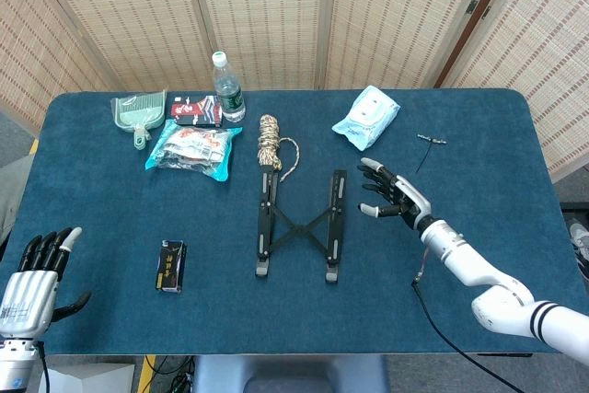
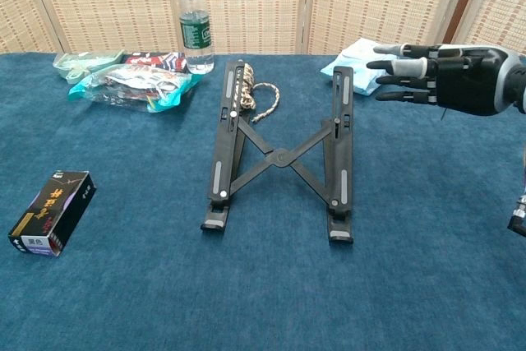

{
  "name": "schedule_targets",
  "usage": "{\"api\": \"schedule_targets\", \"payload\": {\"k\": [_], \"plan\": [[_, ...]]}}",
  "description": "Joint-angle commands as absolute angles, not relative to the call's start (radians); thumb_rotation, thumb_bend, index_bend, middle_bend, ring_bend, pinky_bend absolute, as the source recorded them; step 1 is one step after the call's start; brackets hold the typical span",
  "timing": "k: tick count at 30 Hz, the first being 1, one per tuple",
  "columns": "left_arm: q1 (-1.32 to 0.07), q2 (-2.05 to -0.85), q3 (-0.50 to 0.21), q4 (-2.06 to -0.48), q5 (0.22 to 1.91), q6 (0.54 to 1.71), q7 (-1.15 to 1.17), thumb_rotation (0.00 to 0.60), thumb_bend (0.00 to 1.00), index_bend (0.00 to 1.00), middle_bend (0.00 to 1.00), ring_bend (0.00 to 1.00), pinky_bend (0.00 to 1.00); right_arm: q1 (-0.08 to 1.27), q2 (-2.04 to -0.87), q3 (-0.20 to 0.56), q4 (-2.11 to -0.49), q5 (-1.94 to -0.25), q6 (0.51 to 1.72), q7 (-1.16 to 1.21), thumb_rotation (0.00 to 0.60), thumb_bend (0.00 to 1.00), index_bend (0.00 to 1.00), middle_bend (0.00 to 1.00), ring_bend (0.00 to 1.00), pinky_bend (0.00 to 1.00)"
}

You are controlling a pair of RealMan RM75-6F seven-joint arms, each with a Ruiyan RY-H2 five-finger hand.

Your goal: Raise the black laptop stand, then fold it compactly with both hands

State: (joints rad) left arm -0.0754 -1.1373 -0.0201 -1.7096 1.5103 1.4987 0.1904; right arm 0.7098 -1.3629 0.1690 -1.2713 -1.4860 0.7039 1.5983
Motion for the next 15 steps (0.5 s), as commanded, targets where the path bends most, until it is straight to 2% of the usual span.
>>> {"api": "schedule_targets", "payload": {"k": [1,6,15], "plan": [[-0.075,-1.137,-0.019,-1.712,1.512,1.499,0.191,0.6,0.18,0.0,0.08,0.06,0.0,0.735,-1.395,0.166,-1.238,-1.497,0.694,1.635,0.6,0.1,0.0,0.12,0.02,0.11],[-0.072,-1.134,-0.017,-1.713,1.514,1.501,0.189,0.6,0.17,0.0,0.08,0.06,0.0,0.761,-1.435,0.166,-1.199,-1.498,0.694,1.673,0.6,0.12,0.0,0.17,0.08,0.13],[-0.066,-1.129,-0.015,-1.709,1.509,1.504,0.18,0.6,0.17,0.0,0.08,0.06,0.0,0.798,-1.482,0.177,-1.159,-1.486,0.688,1.745,0.6,0.13,0.0,0.19,0.12,0.18]]}}
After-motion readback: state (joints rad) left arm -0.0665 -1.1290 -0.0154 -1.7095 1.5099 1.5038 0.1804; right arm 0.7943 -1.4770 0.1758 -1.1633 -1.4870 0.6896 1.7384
